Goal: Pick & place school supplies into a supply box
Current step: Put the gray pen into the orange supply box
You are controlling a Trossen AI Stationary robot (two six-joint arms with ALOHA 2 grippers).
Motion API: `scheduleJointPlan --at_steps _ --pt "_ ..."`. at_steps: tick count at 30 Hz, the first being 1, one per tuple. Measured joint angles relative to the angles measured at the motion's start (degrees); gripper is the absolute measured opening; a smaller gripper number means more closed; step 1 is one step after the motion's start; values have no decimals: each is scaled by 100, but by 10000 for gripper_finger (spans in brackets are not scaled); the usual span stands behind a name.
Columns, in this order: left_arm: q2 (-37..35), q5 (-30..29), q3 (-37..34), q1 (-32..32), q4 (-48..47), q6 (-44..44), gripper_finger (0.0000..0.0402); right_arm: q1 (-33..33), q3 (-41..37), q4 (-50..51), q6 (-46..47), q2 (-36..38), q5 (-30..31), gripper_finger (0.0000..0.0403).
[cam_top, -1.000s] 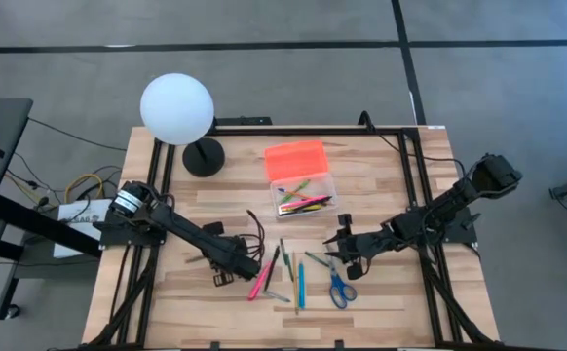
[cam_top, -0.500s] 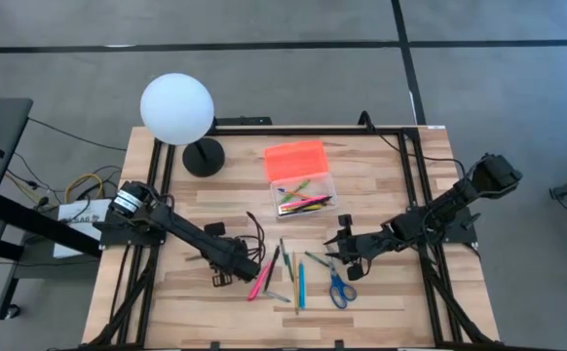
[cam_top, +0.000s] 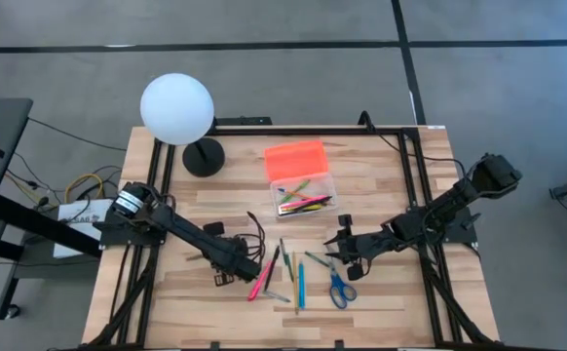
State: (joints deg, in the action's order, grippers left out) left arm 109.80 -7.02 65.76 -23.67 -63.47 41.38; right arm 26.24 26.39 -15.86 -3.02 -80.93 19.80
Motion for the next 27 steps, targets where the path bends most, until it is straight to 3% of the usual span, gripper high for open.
scheduleJointPlan --at_steps 9,14,23,27 --pt "-2 -465 419 -1 -184 -31 11 0 0 -4 2 0 2 130" --pt "-5 -731 452 10 362 -348 12 0 0 -33 2 0 2 130" --pt "-17 -743 430 99 801 -704 14 0 0 -90 2 0 2 130" --pt "-24 -737 430 91 815 -740 35 0 0 -92 2 0 2 130"
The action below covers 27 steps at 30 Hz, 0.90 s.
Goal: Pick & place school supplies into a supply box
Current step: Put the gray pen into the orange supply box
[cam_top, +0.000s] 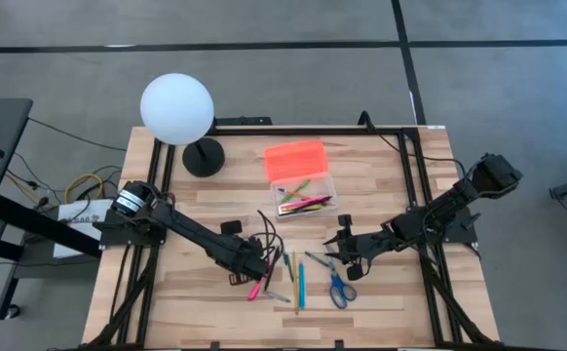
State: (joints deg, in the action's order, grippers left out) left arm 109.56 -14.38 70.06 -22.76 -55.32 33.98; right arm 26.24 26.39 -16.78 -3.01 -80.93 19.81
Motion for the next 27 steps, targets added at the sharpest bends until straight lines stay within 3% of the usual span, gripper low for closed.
scheduleJointPlan --at_steps 10,16,19,27 --pt "-4 64 0 2 96 -181 113 0 0 2 1 0 0 130" --pt "-10 203 -34 -9 -457 -51 120 0 0 2 4 0 -2 130" --pt "-14 492 -246 -11 -376 71 120 0 0 3 4 0 -4 130" --pt "-68 609 -625 -11 203 120 121 0 0 5 4 0 -17 130"
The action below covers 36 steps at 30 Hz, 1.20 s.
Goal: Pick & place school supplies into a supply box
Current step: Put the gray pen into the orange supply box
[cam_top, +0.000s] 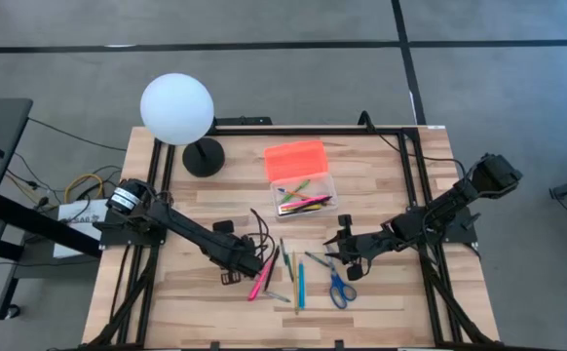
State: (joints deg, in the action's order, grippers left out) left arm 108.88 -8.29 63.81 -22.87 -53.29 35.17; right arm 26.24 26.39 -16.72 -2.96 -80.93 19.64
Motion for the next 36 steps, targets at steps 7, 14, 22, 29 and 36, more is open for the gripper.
scheduleJointPlan --at_steps 7,14,22,29,36 --pt "11 228 -14 82 141 -611 121 0 0 1 20 0 -2 130" --pt "10 518 -35 208 295 -834 121 0 0 37 59 0 -2 130" --pt "11 532 -31 194 269 -691 83 0 0 82 57 0 -4 130" --pt "15 448 -22 181 225 -652 24 0 0 82 113 0 -4 130" --pt "15 344 -26 175 266 -682 24 0 0 84 149 0 -4 130"
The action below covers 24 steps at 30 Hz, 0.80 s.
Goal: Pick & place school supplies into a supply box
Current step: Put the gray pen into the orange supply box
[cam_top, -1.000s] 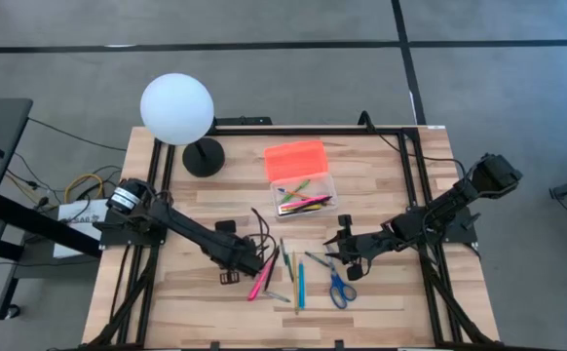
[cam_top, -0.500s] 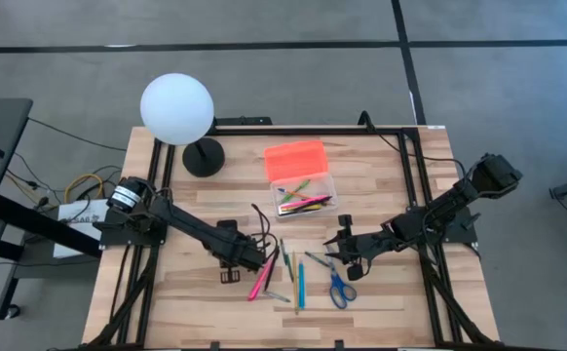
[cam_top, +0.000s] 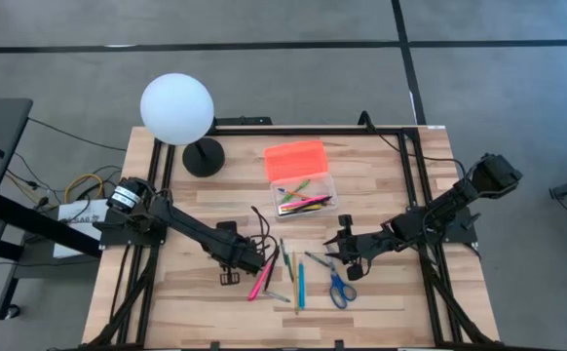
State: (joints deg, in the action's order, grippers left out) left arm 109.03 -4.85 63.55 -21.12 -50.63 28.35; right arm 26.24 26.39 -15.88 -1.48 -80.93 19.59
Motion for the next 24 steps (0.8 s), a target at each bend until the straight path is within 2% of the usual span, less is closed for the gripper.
scheduleJointPlan --at_steps 11,24 --pt "-2 -248 -17 -8 114 661 24 0 0 0 2 0 0 130" --pt "68 -554 350 -214 -328 731 23 0 0 0 4 0 1 130"
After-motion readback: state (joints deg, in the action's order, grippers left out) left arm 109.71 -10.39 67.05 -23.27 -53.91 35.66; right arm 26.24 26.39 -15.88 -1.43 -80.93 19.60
